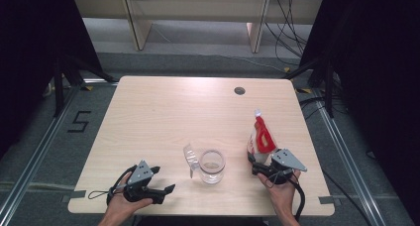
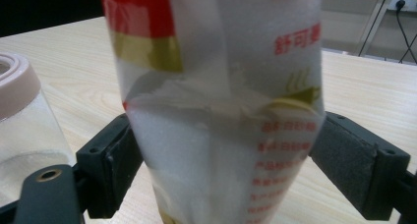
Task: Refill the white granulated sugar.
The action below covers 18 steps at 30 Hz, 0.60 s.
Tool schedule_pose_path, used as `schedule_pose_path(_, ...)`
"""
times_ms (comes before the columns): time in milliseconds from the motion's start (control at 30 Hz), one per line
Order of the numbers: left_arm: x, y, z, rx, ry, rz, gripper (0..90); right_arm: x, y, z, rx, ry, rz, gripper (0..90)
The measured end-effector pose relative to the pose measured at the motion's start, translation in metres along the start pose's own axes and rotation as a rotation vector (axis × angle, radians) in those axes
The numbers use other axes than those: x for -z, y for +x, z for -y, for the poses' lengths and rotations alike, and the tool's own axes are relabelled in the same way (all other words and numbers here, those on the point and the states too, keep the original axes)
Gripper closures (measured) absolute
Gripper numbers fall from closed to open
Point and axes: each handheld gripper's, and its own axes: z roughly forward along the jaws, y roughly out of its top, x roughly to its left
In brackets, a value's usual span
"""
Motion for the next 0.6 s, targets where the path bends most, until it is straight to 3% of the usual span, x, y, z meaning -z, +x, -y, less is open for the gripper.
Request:
schedule_pose_path(67,-0.0005,-0.0019,0.0005,0.027,0.007,-0.001,16.5,-0.0002,0.0009,0.0002,-0.010,0.007,0.002,16.0)
schedule_pose_path(100,-0.0011,-0.0012,0.0008,0.013,0.004,-0.003,16.4,-0.0015,0.0001,0.0004,0.010,-0.007,0.002,16.1)
schedule_pose_path(200,-0.0009,-0.0024,0.0004,0.015,0.010,-0.001,16.5,-0.0027,0.0007,0.0010,-0.003,-0.018,-0.006,17.0)
schedule_pose_path(233,0.0004,-0.0008,0.0001,-0.010,0.031,-0.013,16.5,-0.0035,0.0010,0.0013,-0.004,-0.031,0.000,17.1)
schedule_pose_path(300,-0.0011,-0.0021,0.0008,0.006,0.014,-0.001,16.5,-0.0042,0.0004,0.0019,-0.008,-0.034,-0.005,17.8)
schedule_pose_path(467,-0.0001,-0.0015,0.0006,-0.003,0.016,-0.012,16.4,-0.0061,0.0019,0.0025,-0.010,-0.053,0.008,18.7)
schedule_pose_path(500,-0.0008,-0.0029,0.0005,0.018,0.003,0.002,16.4,-0.0061,0.0020,0.0025,-0.013,-0.056,0.016,18.5)
schedule_pose_path(600,-0.0002,-0.0032,0.0005,0.013,0.011,-0.005,16.4,-0.0078,0.0021,0.0028,-0.016,-0.065,0.014,18.7)
